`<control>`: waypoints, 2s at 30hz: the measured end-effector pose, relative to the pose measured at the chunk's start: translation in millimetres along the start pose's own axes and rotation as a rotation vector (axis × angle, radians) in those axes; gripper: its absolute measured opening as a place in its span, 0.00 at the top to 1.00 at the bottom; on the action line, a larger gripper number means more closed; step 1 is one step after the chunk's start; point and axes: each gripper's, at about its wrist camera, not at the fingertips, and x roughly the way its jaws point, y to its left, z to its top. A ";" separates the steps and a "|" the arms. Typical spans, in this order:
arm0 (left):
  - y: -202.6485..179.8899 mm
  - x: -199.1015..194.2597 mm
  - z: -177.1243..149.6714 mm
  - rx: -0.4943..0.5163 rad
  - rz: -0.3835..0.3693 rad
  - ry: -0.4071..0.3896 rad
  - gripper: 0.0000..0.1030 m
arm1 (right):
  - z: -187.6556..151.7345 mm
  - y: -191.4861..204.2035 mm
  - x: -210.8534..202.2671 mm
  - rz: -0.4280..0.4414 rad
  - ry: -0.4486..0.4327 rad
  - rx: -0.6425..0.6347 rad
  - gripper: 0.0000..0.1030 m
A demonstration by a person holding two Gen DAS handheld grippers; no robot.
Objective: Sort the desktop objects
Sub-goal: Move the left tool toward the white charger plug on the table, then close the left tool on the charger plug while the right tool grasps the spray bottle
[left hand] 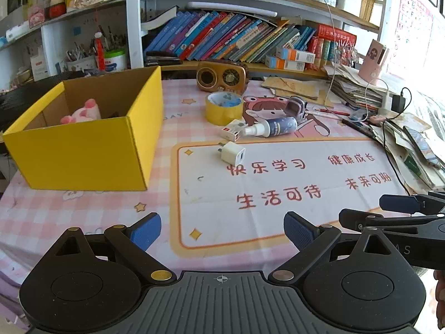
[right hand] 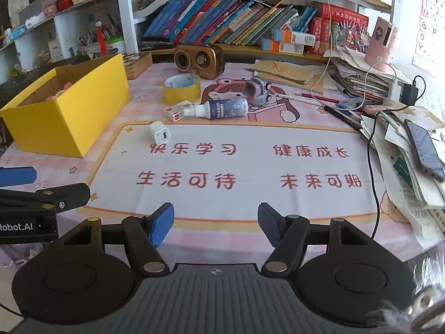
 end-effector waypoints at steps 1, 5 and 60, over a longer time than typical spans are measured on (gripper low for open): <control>-1.4 3.6 2.4 -0.002 0.000 0.003 0.06 | 2.0 -2.5 3.0 0.001 0.003 -0.002 0.37; -9.5 17.8 10.8 -0.008 -0.002 0.015 0.06 | 11.8 -12.9 14.9 0.005 0.014 -0.009 0.37; -35.3 178.7 79.8 -0.168 0.196 0.145 0.50 | 133.1 -69.2 169.9 0.255 0.006 -0.474 0.31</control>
